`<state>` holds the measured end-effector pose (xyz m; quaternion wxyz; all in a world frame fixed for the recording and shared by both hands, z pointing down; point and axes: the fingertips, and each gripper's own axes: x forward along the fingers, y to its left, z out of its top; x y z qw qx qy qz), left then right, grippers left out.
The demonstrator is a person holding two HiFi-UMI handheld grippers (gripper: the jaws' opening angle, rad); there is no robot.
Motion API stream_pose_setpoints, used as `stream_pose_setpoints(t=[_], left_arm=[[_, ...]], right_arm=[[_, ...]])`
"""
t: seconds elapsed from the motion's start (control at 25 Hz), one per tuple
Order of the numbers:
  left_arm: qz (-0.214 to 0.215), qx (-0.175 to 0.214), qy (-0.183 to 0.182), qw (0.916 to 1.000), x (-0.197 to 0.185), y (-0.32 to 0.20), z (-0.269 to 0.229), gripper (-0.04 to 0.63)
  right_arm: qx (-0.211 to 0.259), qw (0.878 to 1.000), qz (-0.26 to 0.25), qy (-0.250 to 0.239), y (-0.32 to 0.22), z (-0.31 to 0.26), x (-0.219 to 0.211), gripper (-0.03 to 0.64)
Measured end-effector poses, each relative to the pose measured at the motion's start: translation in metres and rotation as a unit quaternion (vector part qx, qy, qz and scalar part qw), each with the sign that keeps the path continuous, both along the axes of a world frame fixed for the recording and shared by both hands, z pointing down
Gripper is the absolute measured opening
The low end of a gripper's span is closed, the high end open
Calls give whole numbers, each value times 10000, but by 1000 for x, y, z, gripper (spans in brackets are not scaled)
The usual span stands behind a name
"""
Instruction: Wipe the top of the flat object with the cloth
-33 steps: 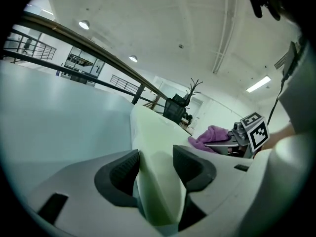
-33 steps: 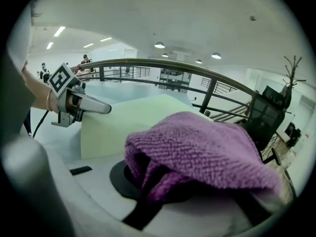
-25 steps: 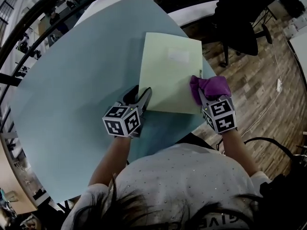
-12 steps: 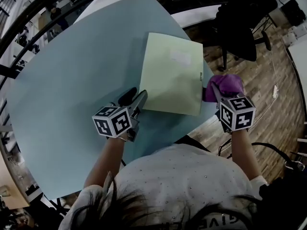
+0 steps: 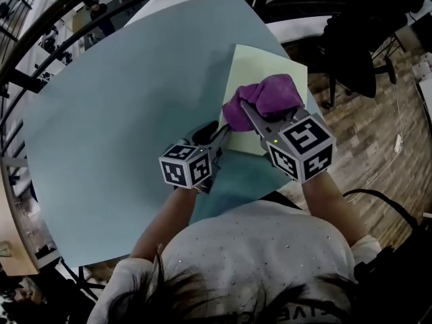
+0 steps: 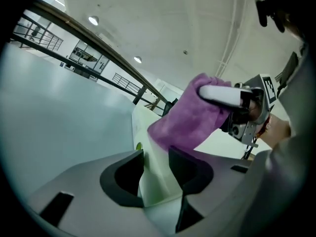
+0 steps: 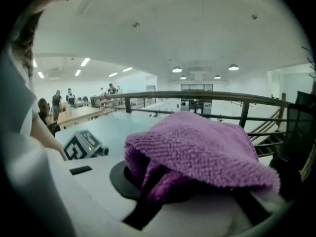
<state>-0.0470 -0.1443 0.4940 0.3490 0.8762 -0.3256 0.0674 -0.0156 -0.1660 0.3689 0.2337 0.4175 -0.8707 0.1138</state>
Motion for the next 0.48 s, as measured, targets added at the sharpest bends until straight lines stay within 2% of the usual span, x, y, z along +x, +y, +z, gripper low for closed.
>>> stream_pose_setpoints(t=[0.2,0.32,0.48], left_arm=[[-10,27,-41,10000,1,0,1,158],[-32,11,-94,10000,-2,1,3,153],[-96,150,-220,9996,-2,-1,4,153]], right_arm=[[-606,9892,-572,1207,11,86,-19,32],[-269,9812,-670,1791,14,104,-20,31],[-138,9775,-510,2043,15,109,-10,29]])
